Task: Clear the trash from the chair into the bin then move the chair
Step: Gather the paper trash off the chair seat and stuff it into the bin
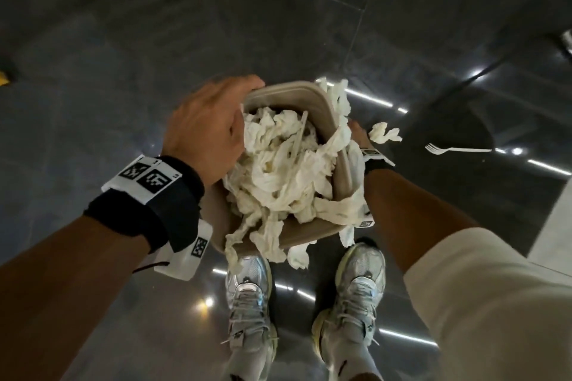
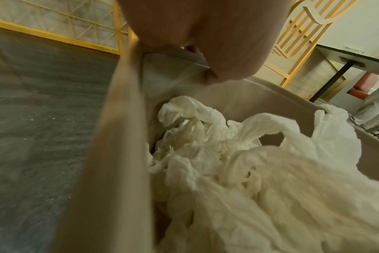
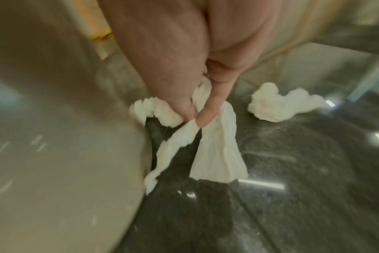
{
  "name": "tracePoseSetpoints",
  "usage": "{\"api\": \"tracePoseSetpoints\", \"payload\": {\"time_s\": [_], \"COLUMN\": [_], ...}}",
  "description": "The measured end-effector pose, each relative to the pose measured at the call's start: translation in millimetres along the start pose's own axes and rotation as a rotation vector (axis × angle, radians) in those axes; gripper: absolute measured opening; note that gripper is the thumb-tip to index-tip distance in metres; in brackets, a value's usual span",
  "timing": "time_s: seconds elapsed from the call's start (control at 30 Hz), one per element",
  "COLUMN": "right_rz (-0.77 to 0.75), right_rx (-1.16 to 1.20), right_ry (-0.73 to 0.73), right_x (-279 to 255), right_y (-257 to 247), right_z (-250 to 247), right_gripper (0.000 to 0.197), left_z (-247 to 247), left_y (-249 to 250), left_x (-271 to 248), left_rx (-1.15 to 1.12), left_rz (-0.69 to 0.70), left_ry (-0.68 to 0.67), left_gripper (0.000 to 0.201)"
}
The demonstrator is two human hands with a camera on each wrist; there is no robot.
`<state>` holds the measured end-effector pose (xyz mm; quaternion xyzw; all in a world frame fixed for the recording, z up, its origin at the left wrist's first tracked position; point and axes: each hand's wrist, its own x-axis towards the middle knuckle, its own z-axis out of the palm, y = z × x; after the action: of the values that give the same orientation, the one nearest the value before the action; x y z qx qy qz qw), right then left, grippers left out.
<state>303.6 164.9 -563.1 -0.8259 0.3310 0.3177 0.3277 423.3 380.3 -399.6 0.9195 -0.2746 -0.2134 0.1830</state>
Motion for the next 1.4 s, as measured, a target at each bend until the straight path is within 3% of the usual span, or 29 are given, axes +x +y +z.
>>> {"api": "tracePoseSetpoints", "payload": {"time_s": [0.1, 0.2, 0.27, 0.4, 0.5, 0.6, 0.93, 1.07, 1.2, 1.3, 1.4], "right_rz": [0.133, 0.346, 0.48, 0.611, 0.57, 0.575, 0.516, 0.466, 0.404, 0.247, 0.143], "right_rx": [0.013, 0.032, 0.03, -0.054, -0.02, -0.011, 0.048, 0.108, 0.111, 0.029, -0.248], "right_ry": [0.209, 0.425, 0.436, 0.266, 0.153, 0.18, 0.206, 0.15, 0.206, 0.333, 0.383], "right_x": [-6.5, -10.2, -14.3, -14.7, -4.5, -3.3, -13.2, -21.7, -32.5, -27.7, -5.0], "right_y": [17.5, 61.2, 85.0, 131.2, 153.8, 147.3, 106.4, 84.3, 63.1, 55.7, 49.7], "right_z": [-26.5, -58.3, -66.5, -62.1, -45.3, -28.2, -27.9, -25.2, -18.1, -18.8, -23.1], "right_gripper": [0.03, 0.041, 0.052, 0.054, 0.061, 0.066, 0.042, 0.046, 0.042, 0.05, 0.062], "left_z": [-1.4, -2.0, -1.7, 0.3, 2.2, 4.4, 1.2, 1.8, 2.7, 2.4, 3.9], "left_y": [5.3, 11.5, 12.5, 9.4, 5.1, 3.1, 7.0, 9.2, 10.7, 8.8, 3.1], "left_x": [1.8, 5.4, 6.2, 5.1, 1.5, 2.0, 3.1, 1.1, 1.4, 4.3, 6.4], "left_rx": [-0.009, -0.042, -0.054, -0.043, -0.023, -0.005, -0.018, -0.066, -0.083, -0.073, -0.053], "left_rz": [-0.035, -0.052, -0.053, -0.034, -0.015, 0.02, -0.01, -0.028, -0.046, -0.038, -0.027], "left_ry": [-0.025, -0.027, -0.023, -0.015, 0.0, 0.012, -0.014, -0.006, -0.003, -0.013, -0.035], "left_gripper": [0.044, 0.044, 0.043, 0.044, 0.045, 0.045, 0.043, 0.042, 0.042, 0.041, 0.041]}}
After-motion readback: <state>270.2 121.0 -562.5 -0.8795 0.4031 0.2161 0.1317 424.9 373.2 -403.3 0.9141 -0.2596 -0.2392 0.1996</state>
